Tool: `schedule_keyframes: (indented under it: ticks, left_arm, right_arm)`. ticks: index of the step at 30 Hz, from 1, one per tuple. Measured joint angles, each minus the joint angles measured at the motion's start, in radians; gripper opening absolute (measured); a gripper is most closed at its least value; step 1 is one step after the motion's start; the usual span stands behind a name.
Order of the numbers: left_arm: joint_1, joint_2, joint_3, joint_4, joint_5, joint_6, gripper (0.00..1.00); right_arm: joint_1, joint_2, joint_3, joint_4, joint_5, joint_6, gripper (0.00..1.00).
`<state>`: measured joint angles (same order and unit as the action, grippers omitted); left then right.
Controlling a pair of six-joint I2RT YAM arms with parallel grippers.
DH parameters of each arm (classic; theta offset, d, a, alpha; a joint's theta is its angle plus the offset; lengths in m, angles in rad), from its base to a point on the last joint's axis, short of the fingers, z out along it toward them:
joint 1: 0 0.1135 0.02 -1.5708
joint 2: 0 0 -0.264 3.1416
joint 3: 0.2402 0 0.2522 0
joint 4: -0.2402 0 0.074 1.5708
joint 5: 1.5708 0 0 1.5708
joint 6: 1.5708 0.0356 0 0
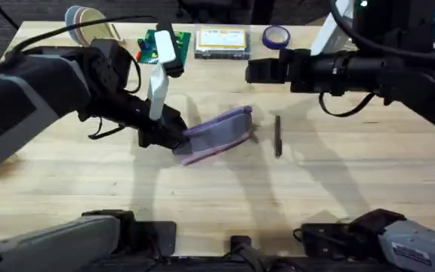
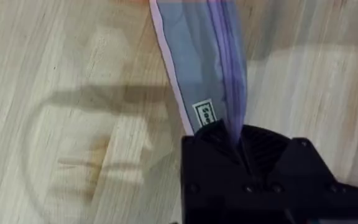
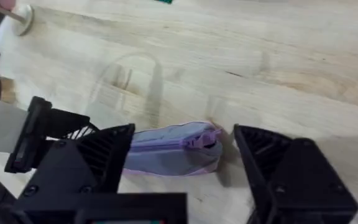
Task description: Unzip the bag, pick up the pens from the table one at a time and place them inside, then zip the bag closed.
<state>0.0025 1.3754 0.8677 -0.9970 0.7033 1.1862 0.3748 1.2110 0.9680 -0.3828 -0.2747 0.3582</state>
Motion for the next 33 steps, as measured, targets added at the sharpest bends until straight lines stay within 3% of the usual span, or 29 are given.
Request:
schedule_keyframes:
  ticks: [6,10,17,23,28,33]
  left_arm:
    - [0.000,0.000,0.000,0.000,0.000,0.000,0.042]
    - [0.000,0.000,0.000,0.000,0.000,0.000,0.042]
    - [0.000,0.000,0.000,0.000,0.000,0.000,0.042]
    - [0.000,0.000,0.000,0.000,0.000,0.000,0.042]
    - [0.000,0.000,0.000,0.002,0.000,0.000,0.042]
    - [0.000,0.000,0.000,0.008,-0.001,0.000,0.042]
  right_arm:
    - [-0.007,0.000,0.000,-0.023,0.015,-0.185,0.996]
    - [-0.011,0.000,0.000,-0.034,0.060,-0.480,0.997]
    - [-0.011,0.000,0.000,-0.029,0.239,-1.010,0.998]
    - [-0.011,0.000,0.000,-0.022,0.295,-1.179,0.998]
    - [-0.046,0.000,0.000,-0.048,0.198,-1.298,0.998]
    - [-0.170,0.004,0.000,-0.076,-0.045,-1.390,0.998]
